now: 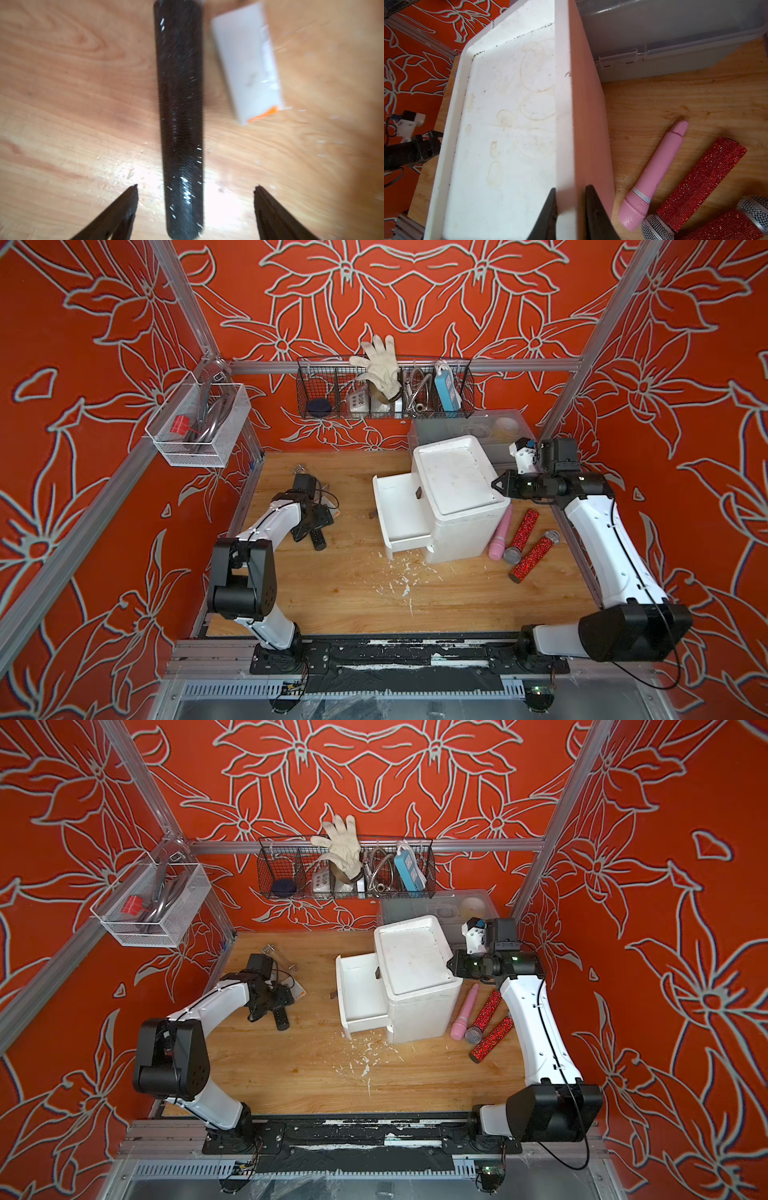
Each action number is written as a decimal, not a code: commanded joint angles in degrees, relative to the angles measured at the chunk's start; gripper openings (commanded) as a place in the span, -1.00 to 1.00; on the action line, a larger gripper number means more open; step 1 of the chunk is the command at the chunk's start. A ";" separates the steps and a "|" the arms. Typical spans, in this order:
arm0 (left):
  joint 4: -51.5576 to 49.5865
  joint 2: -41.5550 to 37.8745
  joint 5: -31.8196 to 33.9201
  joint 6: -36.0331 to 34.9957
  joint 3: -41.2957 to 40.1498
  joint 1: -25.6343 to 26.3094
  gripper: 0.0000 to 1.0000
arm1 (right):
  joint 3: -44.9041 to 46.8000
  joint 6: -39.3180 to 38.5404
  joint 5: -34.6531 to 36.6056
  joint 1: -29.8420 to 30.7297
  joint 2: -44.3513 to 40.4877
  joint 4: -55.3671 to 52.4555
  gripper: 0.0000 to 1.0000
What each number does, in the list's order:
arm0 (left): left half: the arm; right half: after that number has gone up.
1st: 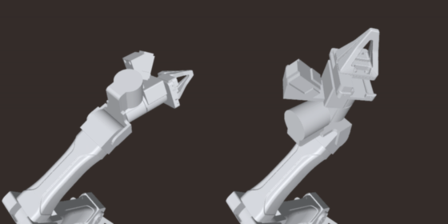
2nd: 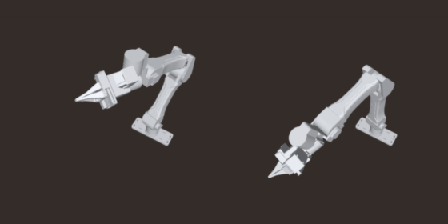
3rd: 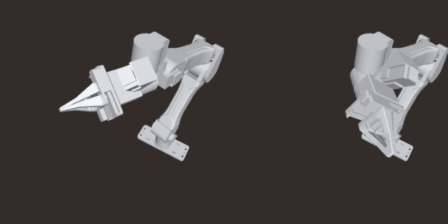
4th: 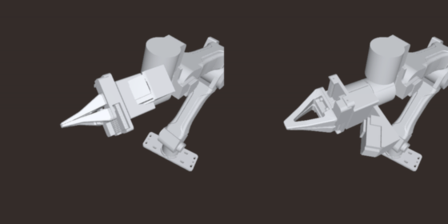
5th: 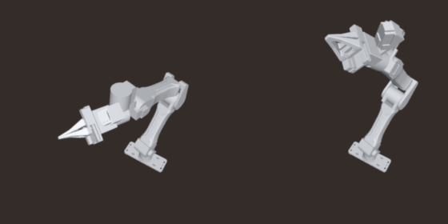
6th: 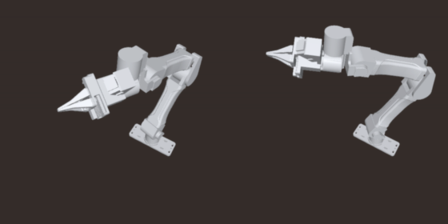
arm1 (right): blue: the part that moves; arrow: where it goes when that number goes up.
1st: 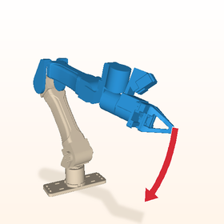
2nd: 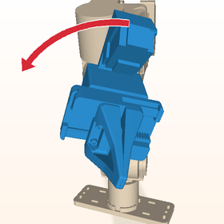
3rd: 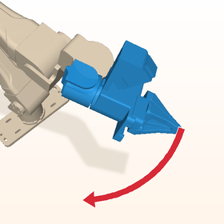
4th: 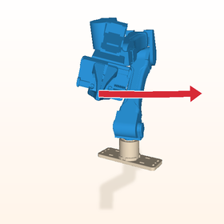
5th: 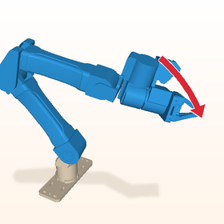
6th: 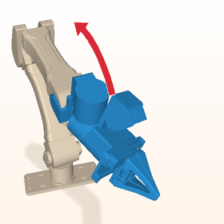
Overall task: Take the microphone out of the drawer
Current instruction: Place the microphone at the center of the board, then close the drawer in the storage box.
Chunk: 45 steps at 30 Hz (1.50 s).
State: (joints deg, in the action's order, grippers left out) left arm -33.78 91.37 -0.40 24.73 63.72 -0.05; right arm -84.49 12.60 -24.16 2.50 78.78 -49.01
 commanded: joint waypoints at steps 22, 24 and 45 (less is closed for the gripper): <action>31.21 -15.24 -38.91 23.63 -19.87 3.54 -1.00 | 0.11 2.87 -4.32 0.73 1.68 -0.20 -0.90; 34.15 -13.36 -39.39 25.67 -19.85 4.05 -1.00 | 0.46 2.79 -4.31 0.80 1.64 -0.20 -0.91; 46.96 -0.68 -39.67 32.66 -14.35 12.74 -1.00 | 1.97 3.88 -4.80 1.28 1.11 1.40 -0.96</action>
State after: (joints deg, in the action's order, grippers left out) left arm 9.67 90.21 -38.96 56.49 47.37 11.73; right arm -84.25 12.58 -24.12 2.57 78.63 -48.80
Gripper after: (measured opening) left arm 0.047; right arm 0.225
